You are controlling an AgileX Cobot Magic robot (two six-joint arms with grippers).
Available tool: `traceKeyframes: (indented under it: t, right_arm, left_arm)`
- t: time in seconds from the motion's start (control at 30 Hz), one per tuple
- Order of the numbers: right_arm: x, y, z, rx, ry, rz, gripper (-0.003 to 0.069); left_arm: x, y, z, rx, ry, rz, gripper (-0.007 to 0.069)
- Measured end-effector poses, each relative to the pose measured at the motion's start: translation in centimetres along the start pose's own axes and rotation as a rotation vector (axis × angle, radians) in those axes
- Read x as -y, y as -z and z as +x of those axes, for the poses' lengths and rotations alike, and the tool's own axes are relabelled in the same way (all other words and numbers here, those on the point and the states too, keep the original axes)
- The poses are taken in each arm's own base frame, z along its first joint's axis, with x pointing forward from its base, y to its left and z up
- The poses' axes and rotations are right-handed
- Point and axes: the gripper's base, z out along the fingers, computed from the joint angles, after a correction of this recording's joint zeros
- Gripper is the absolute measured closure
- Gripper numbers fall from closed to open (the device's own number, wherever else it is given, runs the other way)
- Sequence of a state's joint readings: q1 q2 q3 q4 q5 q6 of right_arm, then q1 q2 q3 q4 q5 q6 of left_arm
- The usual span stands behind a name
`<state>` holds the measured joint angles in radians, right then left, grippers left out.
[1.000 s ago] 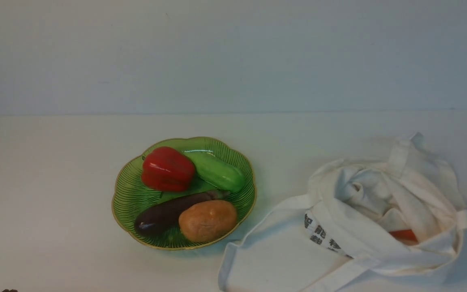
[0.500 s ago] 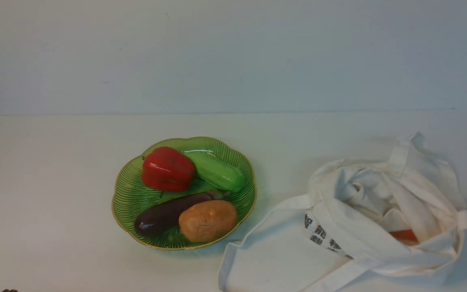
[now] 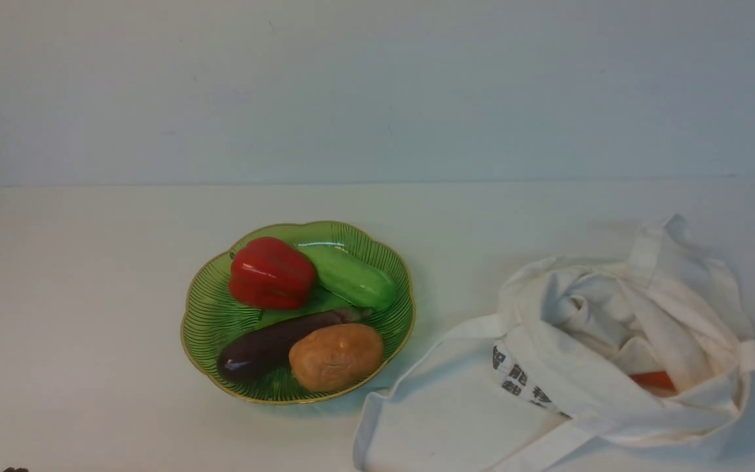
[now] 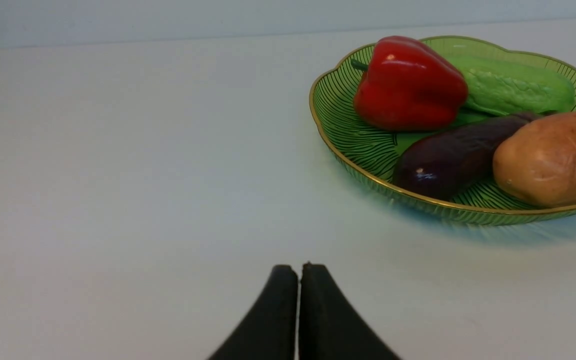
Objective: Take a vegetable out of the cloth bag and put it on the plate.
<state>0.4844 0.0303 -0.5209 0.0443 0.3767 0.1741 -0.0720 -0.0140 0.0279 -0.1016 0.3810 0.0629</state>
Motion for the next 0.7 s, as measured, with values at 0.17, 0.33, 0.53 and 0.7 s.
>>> traceKeyframes:
  t: [0.17, 0.33, 0.53, 0.7]
  right_arm:
    - [0.4, -0.7, 2.0, -0.001, 0.078, -0.003, 0.0673]
    - [1.0, -1.2, 4.7, -0.08, 0.161, 0.01, 0.0673]
    - [2.7, -1.3, 9.4, -0.211, 0.279, 0.181, 0.0673]
    - [5.3, -0.3, 14.5, -0.36, 0.294, 0.438, 0.0673]
  left_arm:
    - [0.0, 0.0, 0.0, 0.0, 0.0, 0.0, 0.0633]
    - [0.0, 0.0, 0.0, 0.0, 0.0, 0.0, 0.0633]
    - [0.0, 0.0, 0.0, 0.0, 0.0, 0.0, 0.0633]
    - [0.0, 0.0, 0.0, 0.0, 0.0, 0.0, 0.0633]
